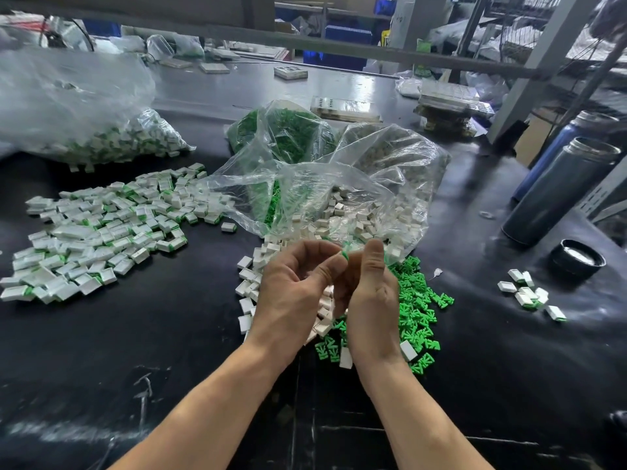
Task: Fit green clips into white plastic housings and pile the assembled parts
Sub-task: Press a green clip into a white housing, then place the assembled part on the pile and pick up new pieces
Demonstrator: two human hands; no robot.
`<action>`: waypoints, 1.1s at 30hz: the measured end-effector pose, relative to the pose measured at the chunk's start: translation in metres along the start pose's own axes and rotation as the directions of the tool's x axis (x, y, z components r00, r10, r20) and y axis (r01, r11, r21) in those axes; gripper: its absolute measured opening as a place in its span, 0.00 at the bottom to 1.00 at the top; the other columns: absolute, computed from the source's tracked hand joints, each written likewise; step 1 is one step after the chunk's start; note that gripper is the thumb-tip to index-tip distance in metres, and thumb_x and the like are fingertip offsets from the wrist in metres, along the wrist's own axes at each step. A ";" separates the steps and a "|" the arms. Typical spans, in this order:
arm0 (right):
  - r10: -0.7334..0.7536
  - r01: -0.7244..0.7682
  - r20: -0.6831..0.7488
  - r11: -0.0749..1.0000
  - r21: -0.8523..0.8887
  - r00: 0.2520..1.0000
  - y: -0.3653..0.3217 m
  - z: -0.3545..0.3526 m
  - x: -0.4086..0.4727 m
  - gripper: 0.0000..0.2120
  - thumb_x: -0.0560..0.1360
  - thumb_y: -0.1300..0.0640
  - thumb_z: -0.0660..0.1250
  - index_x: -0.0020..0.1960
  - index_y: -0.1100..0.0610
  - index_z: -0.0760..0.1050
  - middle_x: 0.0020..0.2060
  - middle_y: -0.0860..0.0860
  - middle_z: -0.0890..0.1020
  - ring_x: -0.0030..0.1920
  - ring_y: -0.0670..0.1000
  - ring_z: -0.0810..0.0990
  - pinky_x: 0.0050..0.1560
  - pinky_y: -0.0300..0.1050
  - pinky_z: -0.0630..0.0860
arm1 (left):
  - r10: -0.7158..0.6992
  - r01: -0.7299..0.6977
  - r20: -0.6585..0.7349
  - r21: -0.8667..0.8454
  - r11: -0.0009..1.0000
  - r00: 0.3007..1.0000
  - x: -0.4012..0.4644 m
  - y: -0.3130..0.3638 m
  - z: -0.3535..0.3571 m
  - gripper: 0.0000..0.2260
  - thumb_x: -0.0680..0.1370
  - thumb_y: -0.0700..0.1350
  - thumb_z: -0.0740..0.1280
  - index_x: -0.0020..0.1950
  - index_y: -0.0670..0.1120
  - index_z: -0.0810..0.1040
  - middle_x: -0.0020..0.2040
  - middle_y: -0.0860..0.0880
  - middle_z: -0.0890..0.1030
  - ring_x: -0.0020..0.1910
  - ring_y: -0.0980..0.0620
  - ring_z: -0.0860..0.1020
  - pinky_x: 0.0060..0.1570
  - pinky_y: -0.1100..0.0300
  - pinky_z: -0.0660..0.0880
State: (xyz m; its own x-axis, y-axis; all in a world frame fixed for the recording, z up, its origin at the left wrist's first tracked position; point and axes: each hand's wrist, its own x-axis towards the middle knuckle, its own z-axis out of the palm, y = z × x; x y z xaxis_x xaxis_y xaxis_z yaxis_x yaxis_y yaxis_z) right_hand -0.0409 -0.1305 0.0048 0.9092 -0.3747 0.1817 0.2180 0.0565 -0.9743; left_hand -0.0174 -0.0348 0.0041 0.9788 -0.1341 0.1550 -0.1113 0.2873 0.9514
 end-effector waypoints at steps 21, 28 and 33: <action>-0.027 0.035 0.071 0.992 -0.119 0.997 0.003 -0.022 0.011 0.06 0.82 0.59 0.68 0.47 0.58 0.79 0.28 0.46 0.79 0.25 0.47 0.74 0.27 0.40 0.72 | 0.101 -0.104 0.028 0.229 0.968 0.995 0.005 -0.001 -0.012 0.07 0.76 0.37 0.75 0.51 0.47 0.83 0.43 0.50 0.86 0.42 0.57 0.84 0.43 0.65 0.80; -0.019 0.027 0.045 0.983 -0.182 0.999 0.010 -0.025 0.012 0.05 0.81 0.54 0.70 0.47 0.51 0.81 0.34 0.44 0.82 0.33 0.43 0.78 0.36 0.39 0.74 | 0.265 -0.253 0.077 0.627 0.736 0.961 0.005 0.010 -0.026 0.07 0.76 0.46 0.76 0.52 0.53 0.83 0.45 0.58 0.84 0.44 0.58 0.83 0.44 0.65 0.80; -0.048 0.013 -0.075 0.912 -0.409 0.996 0.011 -0.041 0.018 0.06 0.80 0.52 0.71 0.44 0.48 0.81 0.36 0.43 0.84 0.36 0.40 0.81 0.36 0.30 0.73 | 0.336 -0.110 -0.104 0.821 0.560 0.936 0.020 0.017 -0.065 0.11 0.77 0.50 0.71 0.56 0.47 0.83 0.50 0.51 0.81 0.45 0.58 0.79 0.45 0.62 0.81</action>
State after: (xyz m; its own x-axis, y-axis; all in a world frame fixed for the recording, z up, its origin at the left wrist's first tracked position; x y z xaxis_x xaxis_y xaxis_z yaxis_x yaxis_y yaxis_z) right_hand -0.0369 -0.1748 -0.0079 0.8683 -0.4456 0.2180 0.0658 -0.3321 -0.9410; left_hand 0.0118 0.0293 0.0065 0.8966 0.0700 0.4373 -0.3111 -0.6034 0.7343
